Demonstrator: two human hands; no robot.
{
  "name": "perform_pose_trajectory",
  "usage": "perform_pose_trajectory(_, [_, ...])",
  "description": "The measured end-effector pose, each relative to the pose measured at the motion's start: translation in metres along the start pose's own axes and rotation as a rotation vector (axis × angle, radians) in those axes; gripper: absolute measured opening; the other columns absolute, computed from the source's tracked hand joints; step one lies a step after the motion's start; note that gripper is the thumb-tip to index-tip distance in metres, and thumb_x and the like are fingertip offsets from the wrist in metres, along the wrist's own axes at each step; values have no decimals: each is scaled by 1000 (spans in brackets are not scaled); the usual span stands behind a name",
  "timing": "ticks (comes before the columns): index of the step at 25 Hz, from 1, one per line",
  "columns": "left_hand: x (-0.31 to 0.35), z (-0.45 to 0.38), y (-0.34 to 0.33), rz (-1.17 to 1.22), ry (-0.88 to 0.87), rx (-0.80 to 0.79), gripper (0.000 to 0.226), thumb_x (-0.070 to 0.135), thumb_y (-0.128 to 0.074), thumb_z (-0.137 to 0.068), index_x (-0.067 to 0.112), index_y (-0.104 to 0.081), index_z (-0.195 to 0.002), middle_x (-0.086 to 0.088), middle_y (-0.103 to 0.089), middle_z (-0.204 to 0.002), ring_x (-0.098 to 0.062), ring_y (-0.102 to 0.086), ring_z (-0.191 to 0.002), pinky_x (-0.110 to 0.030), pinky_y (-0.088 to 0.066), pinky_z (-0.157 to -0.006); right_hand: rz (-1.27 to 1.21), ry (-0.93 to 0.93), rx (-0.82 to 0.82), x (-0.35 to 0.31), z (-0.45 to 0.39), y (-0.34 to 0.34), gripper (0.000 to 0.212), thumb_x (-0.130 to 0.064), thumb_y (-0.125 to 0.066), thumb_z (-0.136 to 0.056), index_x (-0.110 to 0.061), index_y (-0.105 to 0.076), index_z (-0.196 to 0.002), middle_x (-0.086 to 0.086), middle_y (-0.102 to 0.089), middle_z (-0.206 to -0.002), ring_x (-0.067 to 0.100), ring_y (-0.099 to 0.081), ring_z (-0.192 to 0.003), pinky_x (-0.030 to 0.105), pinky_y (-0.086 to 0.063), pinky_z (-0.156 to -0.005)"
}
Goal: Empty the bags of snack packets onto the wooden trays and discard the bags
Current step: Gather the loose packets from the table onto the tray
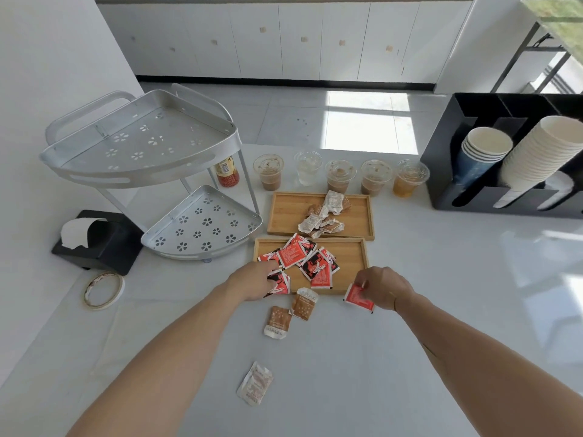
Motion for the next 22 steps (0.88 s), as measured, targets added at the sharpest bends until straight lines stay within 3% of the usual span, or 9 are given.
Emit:
perform_pose_trajectory(5, [-7, -34, 9, 66, 25, 7, 36, 15, -57, -90, 30, -61, -123, 3, -69, -102, -20, -63, -93, -29, -48, -71, -41, 23, 57, -7, -39, 28, 30, -22, -53, -88, -35, -67, -112, 2, -70, -100, 20, -67, -86, 30, -53, -70])
perform_pose_trajectory(7, [-6, -46, 5, 66, 29, -22, 42, 14, -59, -90, 31, -59, -129, 2, -68, -112, -20, -62, -101, -29, -49, -77, -54, 17, 66, -8, -50, 30, 29, -23, -53, -89, -35, -67, -111, 0, -67, -93, 18, -64, -79, 29, -49, -65])
perform_pose_trajectory(10, [-6, -59, -1, 56, 32, -32, 44, 13, -62, -89, 29, -58, -130, 0, -65, -125, -20, -60, -106, -31, -49, -82, -50, 8, 53, -7, -59, 24, 30, -21, -52, -90, -36, -67, -112, 2, -69, -98, 19, -63, -82, 29, -48, -65])
perform_pose_trajectory(16, [-10, -56, 11, 27, 31, 160, 24, 20, -69, -81, 36, -64, -99, 10, -70, -101, -13, -64, -88, -32, -51, -66, -80, -2, 191, -6, -65, 24, 24, -23, -52, -90, -34, -69, -104, 2, -72, -97, 24, -66, -85, 31, -48, -65])
perform_pose_trajectory(22, [-1, -40, 15, -156, -39, 335, 37, 29, -69, -84, 29, -56, -119, 6, -56, -121, -17, -52, -114, -34, -47, -77, 12, 26, 341, -16, -54, 22, 26, -16, -56, -93, -26, -64, -116, 2, -63, -114, 27, -54, -108, 36, -46, -77])
Point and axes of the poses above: each hand's wrist, its own z-axis away from the middle knuckle, its own y-axis out of the back of the hand, x = y × z, the point moved 9 cm from there along -z, towards the middle knuckle
